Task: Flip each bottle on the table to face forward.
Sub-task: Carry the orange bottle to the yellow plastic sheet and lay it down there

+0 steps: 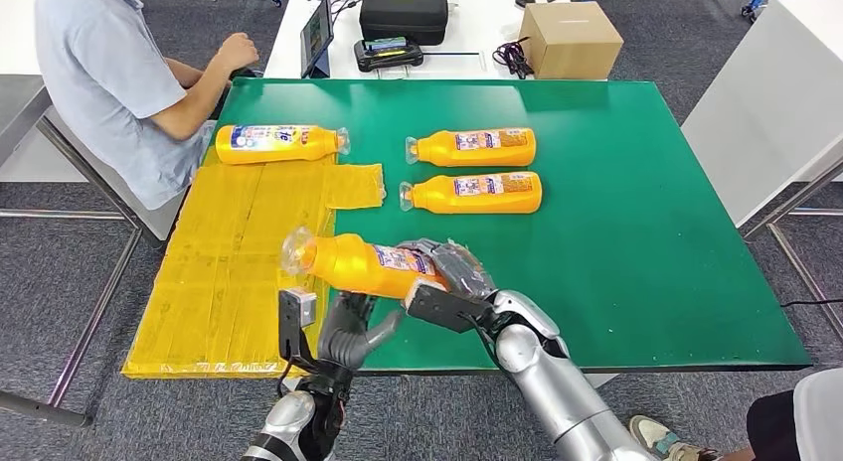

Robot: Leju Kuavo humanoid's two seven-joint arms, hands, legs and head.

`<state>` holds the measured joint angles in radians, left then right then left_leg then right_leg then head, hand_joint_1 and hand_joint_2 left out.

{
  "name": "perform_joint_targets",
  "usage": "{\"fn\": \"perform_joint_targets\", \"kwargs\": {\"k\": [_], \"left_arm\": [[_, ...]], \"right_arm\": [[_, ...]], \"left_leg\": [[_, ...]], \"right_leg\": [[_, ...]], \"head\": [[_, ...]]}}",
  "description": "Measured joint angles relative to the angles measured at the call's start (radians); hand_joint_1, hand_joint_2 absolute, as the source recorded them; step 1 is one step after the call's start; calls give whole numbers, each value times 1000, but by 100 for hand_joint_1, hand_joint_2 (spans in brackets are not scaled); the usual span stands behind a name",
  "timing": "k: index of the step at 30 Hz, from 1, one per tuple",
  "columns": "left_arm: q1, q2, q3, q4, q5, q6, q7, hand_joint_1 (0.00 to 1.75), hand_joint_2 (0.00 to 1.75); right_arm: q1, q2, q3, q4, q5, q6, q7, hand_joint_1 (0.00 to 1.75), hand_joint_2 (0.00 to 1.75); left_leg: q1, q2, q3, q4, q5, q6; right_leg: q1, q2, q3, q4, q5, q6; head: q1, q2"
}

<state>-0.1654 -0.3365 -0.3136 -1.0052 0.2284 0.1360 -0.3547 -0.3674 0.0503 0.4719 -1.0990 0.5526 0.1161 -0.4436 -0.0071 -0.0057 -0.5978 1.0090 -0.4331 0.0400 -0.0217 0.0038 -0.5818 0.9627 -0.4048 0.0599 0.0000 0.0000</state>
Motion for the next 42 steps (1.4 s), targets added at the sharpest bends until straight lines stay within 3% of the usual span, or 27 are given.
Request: {"fn": "perform_joint_targets", "kwargs": {"k": [8, 11, 17, 22, 23, 26, 27, 31, 34, 38, 42], "left_arm": [[0, 0, 5, -60, 92, 38, -86, 0, 175], [4, 0, 10, -76, 44, 87, -114, 0, 175], [22, 0, 12, -135, -156, 142, -88, 0, 175], [28, 0, 8, -156, -82, 61, -23, 0, 175], [26, 0, 7, -153, -54, 44, -17, 23, 175], [20, 0, 0, -138, -1, 15, -24, 154, 175], [18, 0, -3, -132, 14, 7, -30, 175, 175], [6, 0, -10, -111, 74, -39, -60, 175, 175], [-3, 0, -8, -95, 118, -89, -61, 175, 175], [-19, 0, -5, -67, 179, -161, -41, 175, 175], [-28, 0, -4, -54, 184, -178, -58, 175, 175]], "right_arm": [[25, 42, 18, 19, -19, 0, -7, 175, 175], [36, 56, 23, 22, -23, -8, -5, 175, 175], [79, 57, 22, -11, -21, -33, 18, 175, 175], [87, 57, 17, -26, -19, -17, 21, 175, 175], [85, 58, 16, -23, -21, -12, 18, 175, 175], [80, 62, 12, -15, -34, 2, 2, 173, 175], [79, 64, 11, -12, -46, 12, -5, 173, 175], [70, 68, 3, 9, -139, 75, -28, 174, 175], [58, 67, -6, 33, -190, 102, -42, 165, 175], [43, 67, -16, 69, -212, 108, -67, 149, 175], [35, 67, -20, 88, -214, 102, -76, 145, 175]], "left_leg": [[0, 0, -1, 0, 0, 0], [0, 0, -1, 0, 0, 0], [0, 0, -2, 0, 0, 0], [0, 0, -2, 0, 0, 0], [0, 0, -2, 0, 0, 0], [0, 0, -2, 0, 0, 0], [0, 0, -2, 0, 0, 0], [0, 0, -2, 0, 0, 0], [0, 0, -2, 0, 0, 0], [0, -1, -2, 0, 0, 0], [0, 0, -2, 0, 0, 0]], "right_leg": [[0, 0, -1, 0, 0, 0], [0, 0, -1, 0, 0, 0], [0, 0, -2, 0, 0, 0], [0, 0, -2, 0, 0, 0], [0, 0, -2, 0, 0, 0], [0, 0, -2, 0, 0, 0], [0, 0, -2, 0, 0, 0], [0, 0, -2, 0, 0, 0], [0, 0, -2, 0, 0, 0], [0, 0, -2, 0, 0, 0], [0, 0, -2, 0, 0, 0]], "head": [[0, 0], [0, 0], [0, 0], [0, 0], [0, 0], [0, 0], [0, 0], [0, 0], [0, 0], [0, 0], [0, 0]]}}
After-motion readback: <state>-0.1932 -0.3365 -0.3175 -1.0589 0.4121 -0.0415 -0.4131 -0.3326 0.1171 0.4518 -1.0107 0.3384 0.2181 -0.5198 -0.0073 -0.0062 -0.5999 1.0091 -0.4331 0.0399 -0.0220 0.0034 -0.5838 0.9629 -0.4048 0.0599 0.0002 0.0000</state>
